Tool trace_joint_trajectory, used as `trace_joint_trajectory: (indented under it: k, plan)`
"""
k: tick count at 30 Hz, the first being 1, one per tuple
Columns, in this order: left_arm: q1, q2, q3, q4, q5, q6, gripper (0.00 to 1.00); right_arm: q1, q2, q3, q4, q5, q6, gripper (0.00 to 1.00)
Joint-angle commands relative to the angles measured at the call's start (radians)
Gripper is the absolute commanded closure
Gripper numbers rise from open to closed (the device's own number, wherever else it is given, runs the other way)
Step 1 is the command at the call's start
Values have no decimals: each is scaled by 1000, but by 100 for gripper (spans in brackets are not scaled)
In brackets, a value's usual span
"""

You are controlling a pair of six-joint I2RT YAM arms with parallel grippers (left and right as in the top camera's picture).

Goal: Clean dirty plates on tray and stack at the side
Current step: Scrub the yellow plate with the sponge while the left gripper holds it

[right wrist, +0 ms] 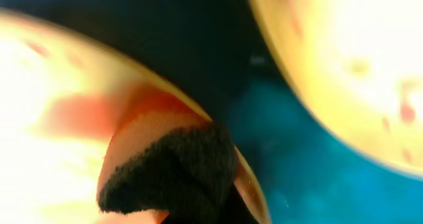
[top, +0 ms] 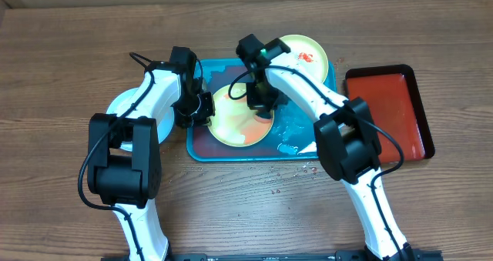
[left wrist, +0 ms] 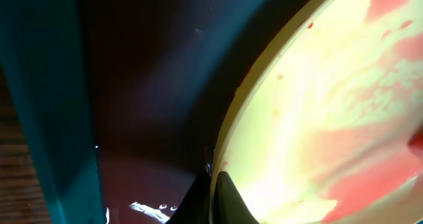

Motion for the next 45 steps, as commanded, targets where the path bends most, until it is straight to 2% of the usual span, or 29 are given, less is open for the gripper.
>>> trace_joint_trajectory:
  k: [1, 5, 8, 16, 20, 24, 28, 33, 39, 45]
  plan:
    - [0, 12, -6, -3, -10, 19, 96, 6, 27, -18, 109, -2, 4, 96]
    - [0, 12, -6, -3, -10, 20, 96, 37, 76, -18, 225, -248, 2, 96]
    - [0, 12, -6, -3, -10, 19, 96, 58, 107, -18, 238, -382, 1, 96]
    - [0, 12, -6, -3, -10, 20, 96, 68, 100, -17, 30, -463, -85, 96]
    - [0, 12, -6, -3, -11, 20, 96, 49, 86, -16, -102, -319, -99, 96]
    - [0, 12, -6, -3, -10, 20, 96, 30, 55, -16, -170, -66, -25, 96]
    - [0, 12, -6, -3, -11, 20, 96, 16, 35, -16, -163, 123, 66, 96]
    - [0, 12, -6, -3, -10, 20, 96, 11, 35, -16, -59, 147, 71, 96]
    - [0, 12, -6, -3, -10, 20, 96, 32, 76, -16, 135, -6, 70, 96]
    - [0, 12, -6, -3, -10, 20, 96, 42, 146, -16, 210, -380, 33, 96]
